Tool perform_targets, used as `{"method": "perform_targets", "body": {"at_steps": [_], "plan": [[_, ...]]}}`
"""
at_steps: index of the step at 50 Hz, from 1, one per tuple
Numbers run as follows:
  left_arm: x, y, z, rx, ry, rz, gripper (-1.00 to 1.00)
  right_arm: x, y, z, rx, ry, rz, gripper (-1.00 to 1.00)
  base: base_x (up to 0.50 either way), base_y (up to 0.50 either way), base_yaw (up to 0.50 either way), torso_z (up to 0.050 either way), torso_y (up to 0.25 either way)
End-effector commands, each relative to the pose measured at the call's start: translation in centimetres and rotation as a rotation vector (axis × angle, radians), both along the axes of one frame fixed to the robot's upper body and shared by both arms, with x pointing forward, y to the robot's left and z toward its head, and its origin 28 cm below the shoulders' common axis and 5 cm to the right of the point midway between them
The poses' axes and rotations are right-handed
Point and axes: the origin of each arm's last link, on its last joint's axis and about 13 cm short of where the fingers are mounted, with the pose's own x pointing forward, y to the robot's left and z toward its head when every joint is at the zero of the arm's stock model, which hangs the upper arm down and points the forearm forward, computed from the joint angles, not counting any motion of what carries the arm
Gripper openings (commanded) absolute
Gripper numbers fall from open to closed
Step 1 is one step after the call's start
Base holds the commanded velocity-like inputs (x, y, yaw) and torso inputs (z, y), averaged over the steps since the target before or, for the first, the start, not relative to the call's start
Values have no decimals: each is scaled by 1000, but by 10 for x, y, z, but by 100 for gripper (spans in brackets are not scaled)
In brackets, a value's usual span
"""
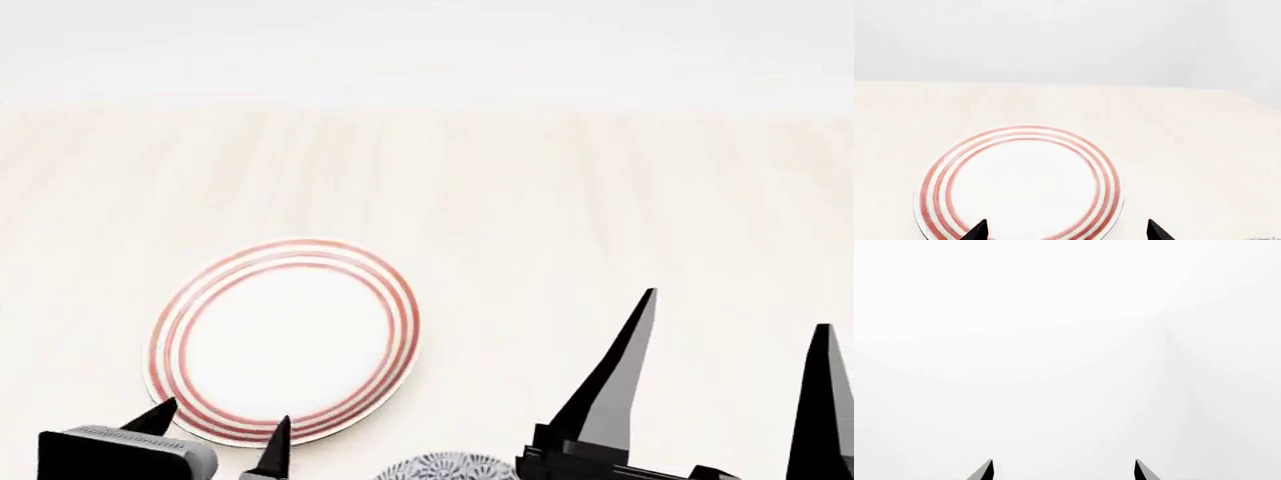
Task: Put the bowl on the plate.
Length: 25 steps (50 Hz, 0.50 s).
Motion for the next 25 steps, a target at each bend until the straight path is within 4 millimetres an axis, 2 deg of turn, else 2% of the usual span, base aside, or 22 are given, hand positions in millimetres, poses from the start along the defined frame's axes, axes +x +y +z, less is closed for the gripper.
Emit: {"method": "perform_targets", "body": {"at_steps": [1, 11, 25], "plan": [[2, -23, 1, -144, 211, -247, 100, 0, -1, 0, -10, -1, -8, 100, 0, 0, 0, 0, 0], [8, -29, 13, -281, 325, -282, 100, 1, -1, -3, -9, 9, -10, 100, 0, 0, 0, 0, 0], [11, -32, 25, -370, 379, -273, 100, 1, -1, -5, -10, 20, -10, 100, 0, 0, 0, 0, 0]]}}
